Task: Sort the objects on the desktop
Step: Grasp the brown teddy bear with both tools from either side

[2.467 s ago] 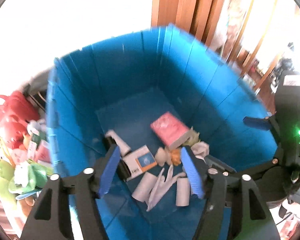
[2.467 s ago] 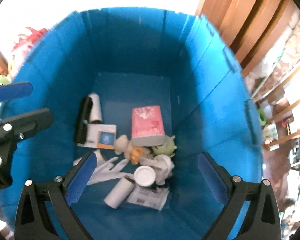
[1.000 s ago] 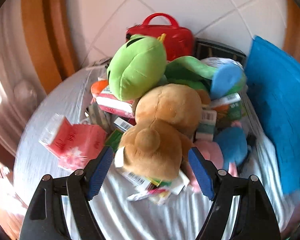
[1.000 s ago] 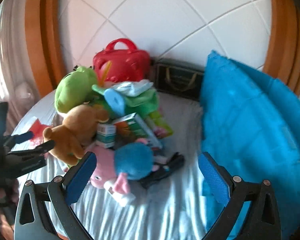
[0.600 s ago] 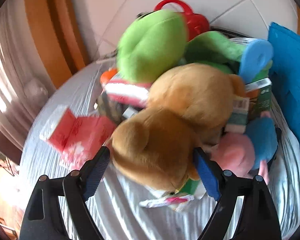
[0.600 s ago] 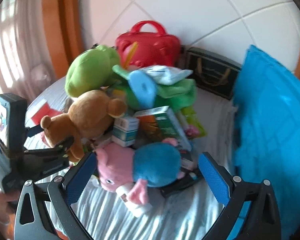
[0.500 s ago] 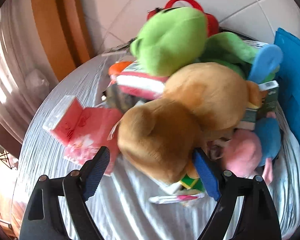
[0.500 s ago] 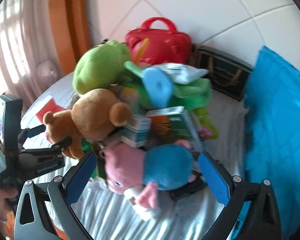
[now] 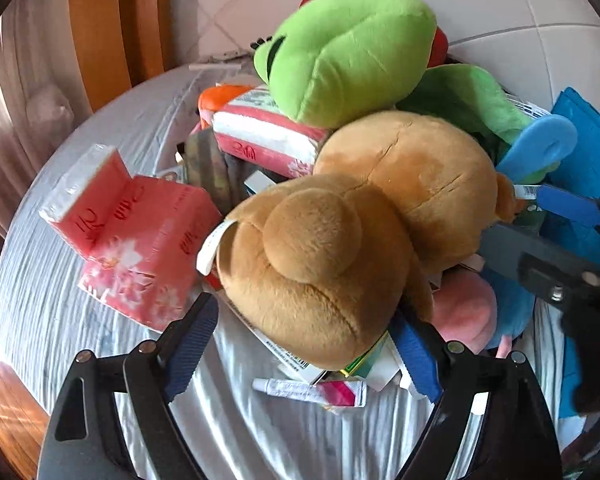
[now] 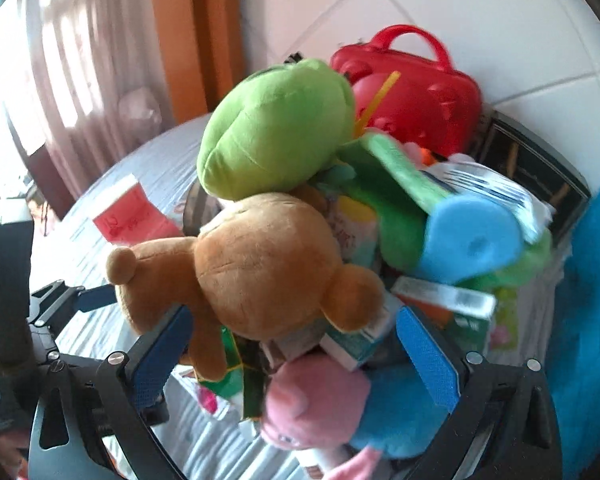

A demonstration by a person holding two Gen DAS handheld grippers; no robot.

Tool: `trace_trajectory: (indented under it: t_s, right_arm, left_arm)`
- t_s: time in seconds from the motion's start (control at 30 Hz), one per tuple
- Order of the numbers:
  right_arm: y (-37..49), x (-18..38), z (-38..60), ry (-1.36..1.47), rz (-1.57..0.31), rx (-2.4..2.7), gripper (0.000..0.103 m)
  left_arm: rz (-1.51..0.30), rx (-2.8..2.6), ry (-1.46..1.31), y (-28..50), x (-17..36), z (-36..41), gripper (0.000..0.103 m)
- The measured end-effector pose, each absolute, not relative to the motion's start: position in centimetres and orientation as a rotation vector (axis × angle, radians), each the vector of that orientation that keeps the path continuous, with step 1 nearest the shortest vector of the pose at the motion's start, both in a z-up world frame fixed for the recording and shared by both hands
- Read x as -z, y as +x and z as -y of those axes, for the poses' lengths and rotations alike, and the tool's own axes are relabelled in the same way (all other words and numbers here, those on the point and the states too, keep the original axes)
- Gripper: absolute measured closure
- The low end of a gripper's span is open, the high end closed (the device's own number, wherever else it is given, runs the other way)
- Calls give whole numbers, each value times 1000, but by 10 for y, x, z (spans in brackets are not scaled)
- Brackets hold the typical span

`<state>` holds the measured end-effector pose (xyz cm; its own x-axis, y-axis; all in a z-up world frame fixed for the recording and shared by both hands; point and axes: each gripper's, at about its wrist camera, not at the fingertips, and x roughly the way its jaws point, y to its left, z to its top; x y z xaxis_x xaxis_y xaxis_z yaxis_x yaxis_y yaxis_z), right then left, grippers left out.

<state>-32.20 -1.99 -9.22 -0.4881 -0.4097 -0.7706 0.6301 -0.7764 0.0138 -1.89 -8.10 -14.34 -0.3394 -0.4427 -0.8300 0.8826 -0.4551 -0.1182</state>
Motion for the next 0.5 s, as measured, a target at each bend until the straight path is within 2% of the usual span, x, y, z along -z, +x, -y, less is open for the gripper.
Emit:
trace_trajectory:
  t_s: [0.17, 0.3, 0.4, 0.43, 0.47, 0.5]
  right_arm:
    - [-341, 104, 26, 1058, -444, 2183, 0]
    - [-352, 109, 35, 1052, -414, 2067, 0]
    - [-354, 115, 46, 1063, -453, 2028, 0]
    - [-356, 120, 50, 1075, -476, 2034, 0]
    - [-358, 122, 50, 1085, -466, 2034, 0]
    - [-359, 122, 49, 1093, -442, 2035, 3]
  left_arm:
    - [-589, 1835, 983, -10, 142, 76, 17]
    - [-725, 1816, 942, -3, 144, 83, 17]
    - [-716, 1817, 945, -13, 146, 81, 17]
    - [-703, 1815, 951, -17, 148, 81, 21]
    - [-702, 1822, 951, -20, 150, 81, 37]
    - [-724, 1843, 947, -21, 150, 81, 45]
